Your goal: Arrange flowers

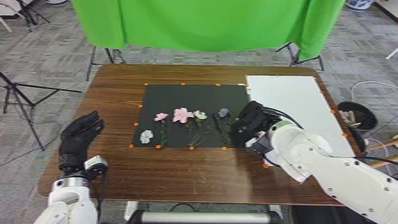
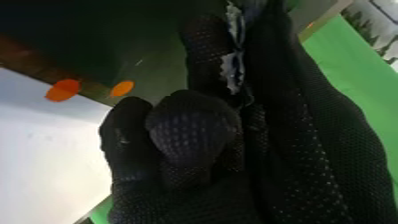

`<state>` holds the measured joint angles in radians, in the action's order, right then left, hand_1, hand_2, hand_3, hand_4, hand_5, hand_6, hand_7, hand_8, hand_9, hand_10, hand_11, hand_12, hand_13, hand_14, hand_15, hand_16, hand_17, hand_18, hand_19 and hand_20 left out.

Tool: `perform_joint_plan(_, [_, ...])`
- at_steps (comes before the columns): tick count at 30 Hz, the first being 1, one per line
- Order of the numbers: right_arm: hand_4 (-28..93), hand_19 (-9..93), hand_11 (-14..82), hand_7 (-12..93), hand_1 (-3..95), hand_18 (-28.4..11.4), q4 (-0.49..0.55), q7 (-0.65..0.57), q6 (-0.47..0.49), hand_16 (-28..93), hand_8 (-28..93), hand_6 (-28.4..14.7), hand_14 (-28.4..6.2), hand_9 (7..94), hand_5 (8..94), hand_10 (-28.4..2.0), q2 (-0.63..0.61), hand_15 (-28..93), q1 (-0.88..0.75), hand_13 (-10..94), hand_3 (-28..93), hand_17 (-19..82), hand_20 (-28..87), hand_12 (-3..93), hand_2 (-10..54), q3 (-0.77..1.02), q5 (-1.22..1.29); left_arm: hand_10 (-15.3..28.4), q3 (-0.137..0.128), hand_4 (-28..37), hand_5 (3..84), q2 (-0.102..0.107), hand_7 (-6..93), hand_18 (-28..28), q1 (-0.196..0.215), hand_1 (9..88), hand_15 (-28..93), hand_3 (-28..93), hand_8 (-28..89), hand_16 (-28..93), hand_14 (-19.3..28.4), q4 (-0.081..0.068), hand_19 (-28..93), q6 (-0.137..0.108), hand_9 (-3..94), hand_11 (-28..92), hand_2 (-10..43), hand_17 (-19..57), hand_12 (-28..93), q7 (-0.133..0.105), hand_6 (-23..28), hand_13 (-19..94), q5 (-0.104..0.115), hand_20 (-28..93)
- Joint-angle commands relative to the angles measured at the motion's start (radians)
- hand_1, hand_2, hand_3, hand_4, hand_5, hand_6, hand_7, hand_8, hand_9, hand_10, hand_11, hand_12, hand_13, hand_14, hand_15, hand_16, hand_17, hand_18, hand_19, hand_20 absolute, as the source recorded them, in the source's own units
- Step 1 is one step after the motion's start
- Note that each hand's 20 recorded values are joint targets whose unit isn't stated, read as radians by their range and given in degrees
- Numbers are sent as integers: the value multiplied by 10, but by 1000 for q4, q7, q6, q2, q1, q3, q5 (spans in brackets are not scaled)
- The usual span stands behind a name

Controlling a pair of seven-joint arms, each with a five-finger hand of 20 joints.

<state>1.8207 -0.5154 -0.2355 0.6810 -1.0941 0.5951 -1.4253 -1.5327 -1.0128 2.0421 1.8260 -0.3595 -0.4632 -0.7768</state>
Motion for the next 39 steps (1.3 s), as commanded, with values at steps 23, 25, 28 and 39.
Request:
perform_joint_plan(23, [-167,915,71,126,358,-202,30,-12,322,296,-78,-14,-113,502,495,-191,-42,633,-54,736,662,479,485,200,-95,210,-71,101,-6,-94,499,-2,295,107,15,553,240,697,-128,-20,125,8,155,16,405,259,-66,147,105,15,-6,388,-17,237])
perform_joint_plan(25, [-166,883,56,111,341,-223,36,5,351,284,-71,-22,-141,450,456,-199,-45,629,-79,689,661,430,485,202,-95,265,-81,101,-5,-94,499,-3,294,106,18,553,240,696,-128,-19,125,8,151,12,405,258,-66,147,105,14,-6,388,-36,234])
perform_joint_plan(28, [-172,727,36,97,300,-248,69,70,242,228,-64,-40,-189,373,403,-201,-60,521,-196,557,676,288,463,204,-95,390,-109,101,-3,-94,497,-1,293,105,10,554,240,697,-128,-19,125,6,149,24,405,257,-68,148,106,16,-7,390,-75,232])
perform_joint_plan(39, [-275,35,-20,23,72,-111,152,625,192,217,-53,-22,-136,234,239,-149,307,-63,-736,139,662,30,211,107,-95,986,333,106,13,-95,429,-3,262,92,-56,571,207,686,-124,-23,105,19,274,-19,384,269,-74,243,105,-79,-8,364,-188,343])
